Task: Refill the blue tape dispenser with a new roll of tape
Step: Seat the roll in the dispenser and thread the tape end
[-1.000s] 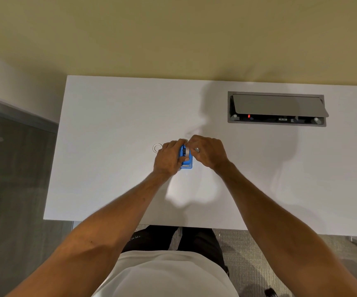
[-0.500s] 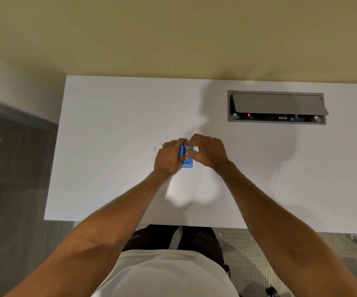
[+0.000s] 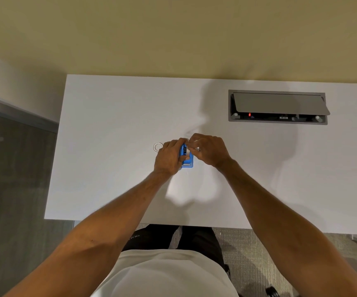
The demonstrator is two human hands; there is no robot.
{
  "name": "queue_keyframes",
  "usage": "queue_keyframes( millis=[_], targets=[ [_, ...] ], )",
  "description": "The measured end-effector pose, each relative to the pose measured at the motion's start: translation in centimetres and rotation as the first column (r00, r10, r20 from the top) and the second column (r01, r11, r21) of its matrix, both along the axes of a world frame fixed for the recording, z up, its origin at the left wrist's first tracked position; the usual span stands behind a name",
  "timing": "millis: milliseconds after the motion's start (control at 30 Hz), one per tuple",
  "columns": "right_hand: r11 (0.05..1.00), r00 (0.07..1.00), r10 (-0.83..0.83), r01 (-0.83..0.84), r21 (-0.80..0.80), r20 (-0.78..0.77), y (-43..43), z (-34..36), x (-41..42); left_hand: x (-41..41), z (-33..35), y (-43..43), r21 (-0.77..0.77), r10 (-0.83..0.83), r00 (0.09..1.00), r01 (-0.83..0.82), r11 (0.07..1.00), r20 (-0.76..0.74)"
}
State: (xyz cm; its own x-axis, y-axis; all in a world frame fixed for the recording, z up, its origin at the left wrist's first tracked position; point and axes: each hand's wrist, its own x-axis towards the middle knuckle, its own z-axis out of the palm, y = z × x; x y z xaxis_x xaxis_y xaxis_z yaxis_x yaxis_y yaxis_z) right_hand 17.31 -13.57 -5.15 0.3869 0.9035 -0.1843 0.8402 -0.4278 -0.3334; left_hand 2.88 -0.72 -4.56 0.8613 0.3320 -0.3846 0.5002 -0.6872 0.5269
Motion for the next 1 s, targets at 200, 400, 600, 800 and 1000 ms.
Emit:
queue_keyframes(
  millis=[200,400,600,800,1000],
  targets=[
    [0.999,0.999,0.044,-0.044,0.006,0.017,-0.1,-0.2,0.0,0.0,0.6,0.0,0.001,0.005,1.0,-0.005,1.0,-0.008],
    [0.999,0.999,-0.041,0.041,0.025,-0.027,0.2,-0.1,-0.3,0.0,0.0,0.1,0.004,-0.001,1.0,0.001,1.0,-0.01],
    [0.997,0.997,-0.051,0.054,0.058,-0.063,-0.7,0.0,-0.6,-0.1,0.3,-0.1,0.009,0.007,1.0,-0.007,1.0,0.017],
    [0.997,0.998,-0.05,0.053,0.061,-0.04,-0.3,0.1,-0.5,0.0,0.8,-0.2,0.008,0.002,1.0,-0.002,1.0,0.007],
    [0.999,0.999,-0.032,0.033,0.021,-0.029,-0.2,-0.2,-0.2,0.0,0.4,-0.1,0.011,0.003,1.0,-0.003,1.0,0.008]
  ],
)
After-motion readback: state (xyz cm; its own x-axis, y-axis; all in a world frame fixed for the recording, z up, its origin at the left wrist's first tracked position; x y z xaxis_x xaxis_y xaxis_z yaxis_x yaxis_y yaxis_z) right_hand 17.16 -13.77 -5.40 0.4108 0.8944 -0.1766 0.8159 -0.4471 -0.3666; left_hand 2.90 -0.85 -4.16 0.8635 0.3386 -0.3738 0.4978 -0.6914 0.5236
